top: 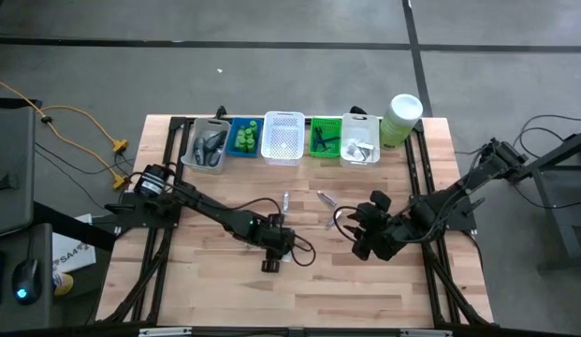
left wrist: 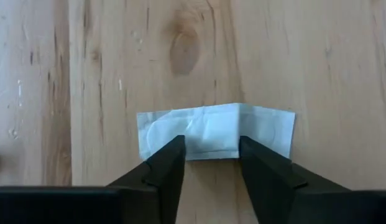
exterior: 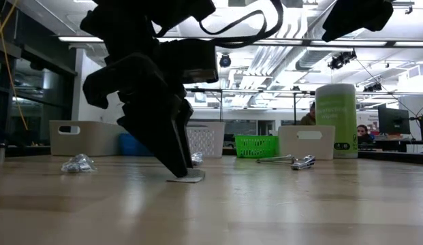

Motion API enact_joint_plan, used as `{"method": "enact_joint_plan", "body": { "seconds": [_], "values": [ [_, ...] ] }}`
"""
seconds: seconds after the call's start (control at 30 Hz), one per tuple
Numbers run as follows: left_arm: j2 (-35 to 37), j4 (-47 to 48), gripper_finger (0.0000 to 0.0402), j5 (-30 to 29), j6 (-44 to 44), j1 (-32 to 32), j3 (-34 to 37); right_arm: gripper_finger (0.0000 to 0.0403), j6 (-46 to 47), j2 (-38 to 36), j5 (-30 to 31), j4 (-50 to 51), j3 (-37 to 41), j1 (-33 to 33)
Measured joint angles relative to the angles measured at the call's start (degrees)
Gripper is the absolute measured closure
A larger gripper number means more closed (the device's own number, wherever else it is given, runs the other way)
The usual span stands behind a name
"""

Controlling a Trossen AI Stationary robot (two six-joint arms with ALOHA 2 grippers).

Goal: Pick & Place Travel size toiletries
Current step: Put the bandage into the right white bin

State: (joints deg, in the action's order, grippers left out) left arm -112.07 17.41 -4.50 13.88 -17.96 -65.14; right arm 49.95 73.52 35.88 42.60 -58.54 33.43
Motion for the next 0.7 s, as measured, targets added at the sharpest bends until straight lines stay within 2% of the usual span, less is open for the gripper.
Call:
{"method": "enact_joint_plan", "body": {
  "seconds": [0.13, 0.33, 0.5, 0.7],
  "values": [
    [-0.3, 1.0, 0.0296, 0.1, 0.5, 0.0, 0.0, 0.0266, 0.0, 0.0, -0.1, 0.0, 0.0, 0.0],
    [-0.3, 1.4, 0.0388, 0.6, 1.1, 0.0, 0.0, 0.0266, -0.9, 1.2, 0.0, -3.9, 1.2, 0.0],
    [-0.3, 1.3, 0.0397, 0.8, 0.2, 0.0, 0.1, 0.0266, -2.1, 5.8, -0.6, -9.6, 3.6, 0.4],
    [0.3, 3.6, 0.04, 1.0, -2.0, 0.0, -2.8, 0.0266, -2.9, 14.8, -1.3, -19.3, 4.5, 1.0]
  ]
}}
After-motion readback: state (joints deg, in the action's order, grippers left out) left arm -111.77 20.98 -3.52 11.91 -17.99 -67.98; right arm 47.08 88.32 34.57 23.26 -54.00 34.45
